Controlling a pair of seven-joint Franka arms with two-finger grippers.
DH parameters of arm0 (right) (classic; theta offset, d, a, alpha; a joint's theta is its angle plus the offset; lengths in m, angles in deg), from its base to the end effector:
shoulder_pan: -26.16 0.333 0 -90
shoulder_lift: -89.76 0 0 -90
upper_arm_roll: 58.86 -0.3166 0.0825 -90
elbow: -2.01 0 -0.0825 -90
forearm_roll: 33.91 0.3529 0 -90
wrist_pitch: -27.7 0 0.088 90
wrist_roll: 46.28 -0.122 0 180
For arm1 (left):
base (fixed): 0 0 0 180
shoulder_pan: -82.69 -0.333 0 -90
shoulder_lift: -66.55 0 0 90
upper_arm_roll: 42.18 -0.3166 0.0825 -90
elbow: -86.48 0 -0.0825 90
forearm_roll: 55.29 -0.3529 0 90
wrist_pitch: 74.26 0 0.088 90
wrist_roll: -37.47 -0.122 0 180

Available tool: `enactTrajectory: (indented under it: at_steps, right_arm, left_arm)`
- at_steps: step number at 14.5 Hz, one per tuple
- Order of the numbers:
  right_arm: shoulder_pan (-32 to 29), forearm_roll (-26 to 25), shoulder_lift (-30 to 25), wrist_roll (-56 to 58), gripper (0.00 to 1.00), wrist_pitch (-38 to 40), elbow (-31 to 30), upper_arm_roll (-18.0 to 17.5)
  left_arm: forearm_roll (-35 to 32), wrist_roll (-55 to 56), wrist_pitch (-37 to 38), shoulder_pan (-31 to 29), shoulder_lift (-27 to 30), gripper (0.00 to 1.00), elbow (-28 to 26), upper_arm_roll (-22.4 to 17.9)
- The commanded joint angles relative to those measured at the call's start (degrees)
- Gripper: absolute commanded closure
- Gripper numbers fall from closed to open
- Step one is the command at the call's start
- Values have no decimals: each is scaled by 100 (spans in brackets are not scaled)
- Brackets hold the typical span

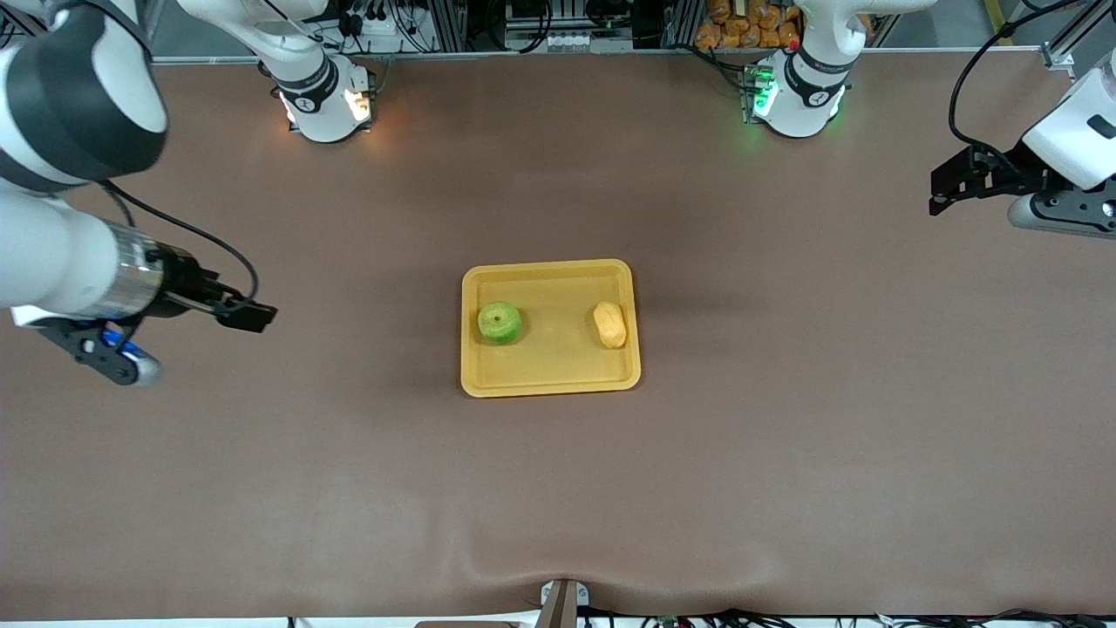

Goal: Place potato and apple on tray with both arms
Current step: 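Open the right gripper and withdraw it from the tray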

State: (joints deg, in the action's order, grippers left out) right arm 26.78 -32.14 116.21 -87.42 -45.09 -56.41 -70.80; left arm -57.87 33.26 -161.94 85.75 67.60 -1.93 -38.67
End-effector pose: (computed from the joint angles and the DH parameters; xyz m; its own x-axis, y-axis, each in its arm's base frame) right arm 0.6088 0.1051 0.5606 0.8496 -0.4743 -0.2306 -0.4791 -0.8769 0.0385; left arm 0.5113 -0.0535 0.6283 0.9827 -0.1852 0.0022 -0.1849 -0.9817 -0.0464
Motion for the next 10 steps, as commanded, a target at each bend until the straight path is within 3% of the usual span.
enactTrajectory:
  at_steps: [1,5,8,10]
  right_arm:
    - [-263,-46,-184,491,0,193,154,-1]
    - [-458,-89,-473,1755,0,774,454,173]
    - [-63,15,-913,2433,0,1037,428,1217]
    - [-53,25,-1045,2847,0,1161,357,1360]
  left_arm:
    - [73,-1,24,28,10,0,35,-69]
    - [12,-18,32,28,1,0,53,-69]
    - [12,-36,67,2,-8,0,18,-78]
    - [64,-53,67,-95,-26,0,26,-78]
